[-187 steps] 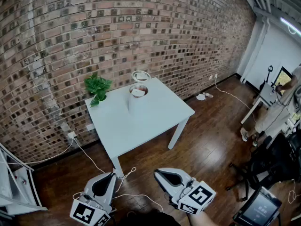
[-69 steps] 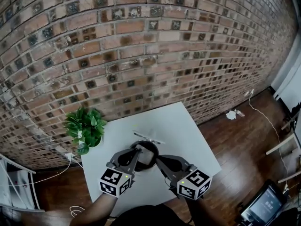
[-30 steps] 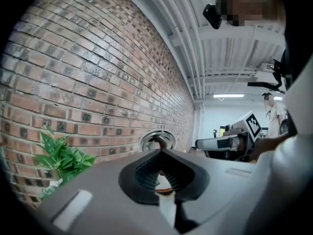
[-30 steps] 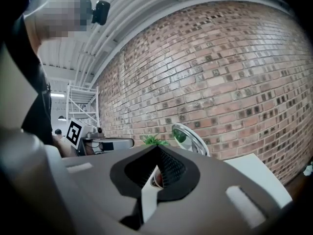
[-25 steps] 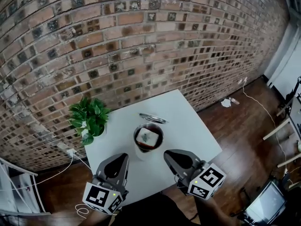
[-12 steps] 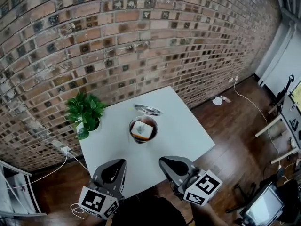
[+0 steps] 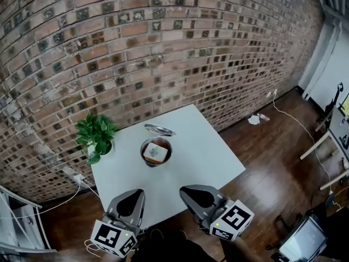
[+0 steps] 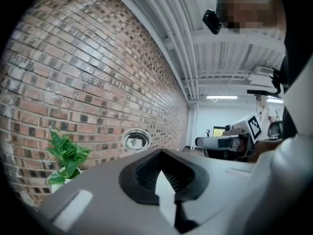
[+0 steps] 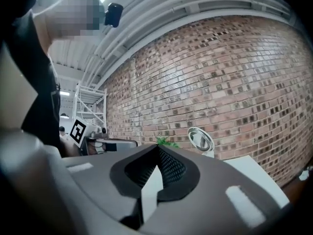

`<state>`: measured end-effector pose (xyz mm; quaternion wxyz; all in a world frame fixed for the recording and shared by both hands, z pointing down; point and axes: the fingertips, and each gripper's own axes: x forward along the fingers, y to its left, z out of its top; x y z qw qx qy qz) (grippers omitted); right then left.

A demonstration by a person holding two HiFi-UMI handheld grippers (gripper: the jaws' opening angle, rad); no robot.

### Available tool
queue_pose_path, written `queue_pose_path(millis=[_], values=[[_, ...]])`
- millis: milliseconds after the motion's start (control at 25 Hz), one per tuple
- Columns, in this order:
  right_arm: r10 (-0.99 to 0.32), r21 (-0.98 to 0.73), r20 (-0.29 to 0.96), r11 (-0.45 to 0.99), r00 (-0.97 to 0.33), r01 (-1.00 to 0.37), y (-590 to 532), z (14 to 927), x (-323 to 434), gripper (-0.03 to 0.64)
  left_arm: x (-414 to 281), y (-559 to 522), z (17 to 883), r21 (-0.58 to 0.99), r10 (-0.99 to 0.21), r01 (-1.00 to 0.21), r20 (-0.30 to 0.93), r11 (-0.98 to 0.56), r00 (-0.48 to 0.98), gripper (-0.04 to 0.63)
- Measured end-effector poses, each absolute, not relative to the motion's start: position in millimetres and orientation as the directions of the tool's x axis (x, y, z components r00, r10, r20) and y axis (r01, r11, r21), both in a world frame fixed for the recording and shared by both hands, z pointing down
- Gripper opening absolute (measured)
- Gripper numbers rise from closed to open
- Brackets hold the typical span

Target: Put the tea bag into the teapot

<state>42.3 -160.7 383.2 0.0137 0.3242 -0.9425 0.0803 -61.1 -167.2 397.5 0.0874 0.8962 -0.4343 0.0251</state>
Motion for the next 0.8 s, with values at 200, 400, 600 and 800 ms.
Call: queue_pose_path(millis=[200, 400, 600, 800], values=[[-0.595, -0.118, 0.076, 0.792, -0.8, -0.599, -153.3, 383.2, 47.6, 0.002, -52.9, -163.9, 392.2, 0.097, -0.772, -0.78, 0.113, -0.618, 0.626, 0.004], [-0.604, -0.088, 0.081, 0.788, -0.793, -0.609, -152.3, 378.7, 55.1, 0.002, -47.0, -158.8, 386.3, 0.089, -0.763, -0.769, 0.094, -0.634, 0.64, 0.005], [-0.601, -0.088, 0.08, 0.79, -0.795, -0.606, -150.4, 374.9, 53.6, 0.002, -46.7, -156.6, 385.2, 0.097, -0.76, -0.765, 0.092, -0.637, 0.644, 0.005], [-0.592, -0.082, 0.078, 0.798, -0.802, -0.597, -148.9, 375.0, 47.9, 0.002, -52.9, -157.0, 387.3, 0.086, -0.764, -0.771, 0.1, -0.631, 0.637, 0.005]])
